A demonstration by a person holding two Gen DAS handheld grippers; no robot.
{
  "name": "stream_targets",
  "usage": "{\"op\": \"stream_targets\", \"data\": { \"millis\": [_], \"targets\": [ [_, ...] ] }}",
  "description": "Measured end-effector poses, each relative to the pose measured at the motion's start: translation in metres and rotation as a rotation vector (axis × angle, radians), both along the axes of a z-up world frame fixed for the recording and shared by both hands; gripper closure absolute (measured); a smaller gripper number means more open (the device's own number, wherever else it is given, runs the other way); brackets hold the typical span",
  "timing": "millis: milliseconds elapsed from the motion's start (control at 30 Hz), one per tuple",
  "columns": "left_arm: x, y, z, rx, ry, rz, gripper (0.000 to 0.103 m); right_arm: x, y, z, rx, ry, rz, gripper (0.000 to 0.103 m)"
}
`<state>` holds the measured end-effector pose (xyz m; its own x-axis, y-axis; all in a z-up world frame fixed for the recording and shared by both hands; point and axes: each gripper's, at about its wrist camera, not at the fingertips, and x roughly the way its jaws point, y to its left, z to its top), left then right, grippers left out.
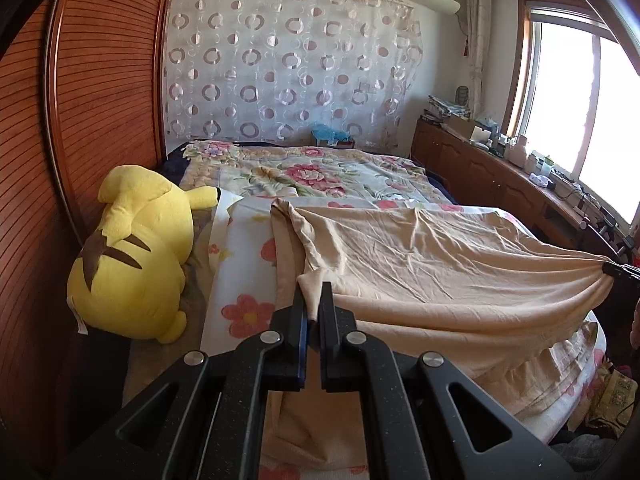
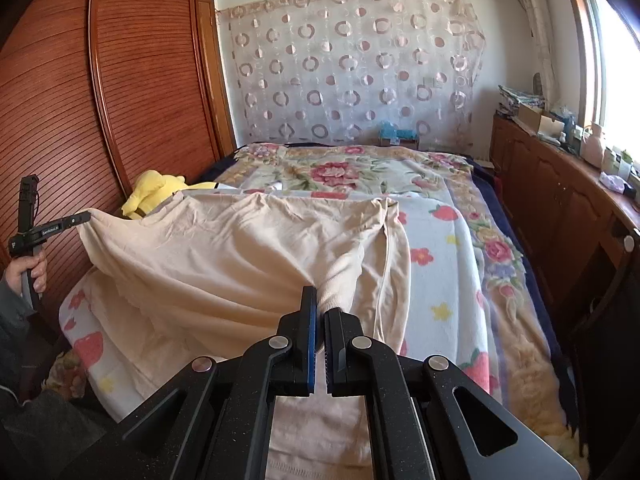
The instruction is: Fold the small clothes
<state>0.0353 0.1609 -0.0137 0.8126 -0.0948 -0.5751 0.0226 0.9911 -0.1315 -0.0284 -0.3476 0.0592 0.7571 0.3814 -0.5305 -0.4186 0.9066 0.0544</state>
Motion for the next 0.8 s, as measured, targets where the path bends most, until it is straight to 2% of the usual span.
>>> {"op": "stream_targets", "data": {
  "millis": [100,200,333,433,600,633,733,800],
  "targets": [
    [-0.007,0.001,-0.011,-0.024,0.025,0.000,0.098,-0.004,-0.008,-0.002,0.011,0.022,-0.012,0.100],
    [-0.006,-0.004,-0.030,-0.003,0.077,0.001,0.098,-0.004,-0.010,-0.009,0.023,0.071,-0.018,0.100],
    [-0.003,-0.002,-0.049,-0.011,0.130,0.017,0.098,0.014,-0.002,-0.034,-0.053,0.131,-0.052,0.100],
    [-0.006,0.000,-0.053,-0.005,0.140,0.020,0.098,0.023,0.005,-0.043,-0.075,0.164,-0.057,0.100],
    [-0.012,0.003,-0.052,-0.007,0.143,0.021,0.095,0.028,0.008,-0.039,-0.078,0.163,-0.050,0.100],
    [-0.014,0.003,-0.051,-0.002,0.140,0.025,0.093,0.029,0.008,-0.037,-0.074,0.162,-0.049,0.097],
    [-0.020,0.004,-0.047,-0.008,0.129,0.022,0.076,0.027,0.006,-0.033,-0.077,0.149,-0.054,0.096],
    [-0.024,0.003,-0.045,-0.014,0.122,0.012,0.065,0.029,0.006,-0.029,-0.084,0.140,-0.065,0.091]
  ]
}}
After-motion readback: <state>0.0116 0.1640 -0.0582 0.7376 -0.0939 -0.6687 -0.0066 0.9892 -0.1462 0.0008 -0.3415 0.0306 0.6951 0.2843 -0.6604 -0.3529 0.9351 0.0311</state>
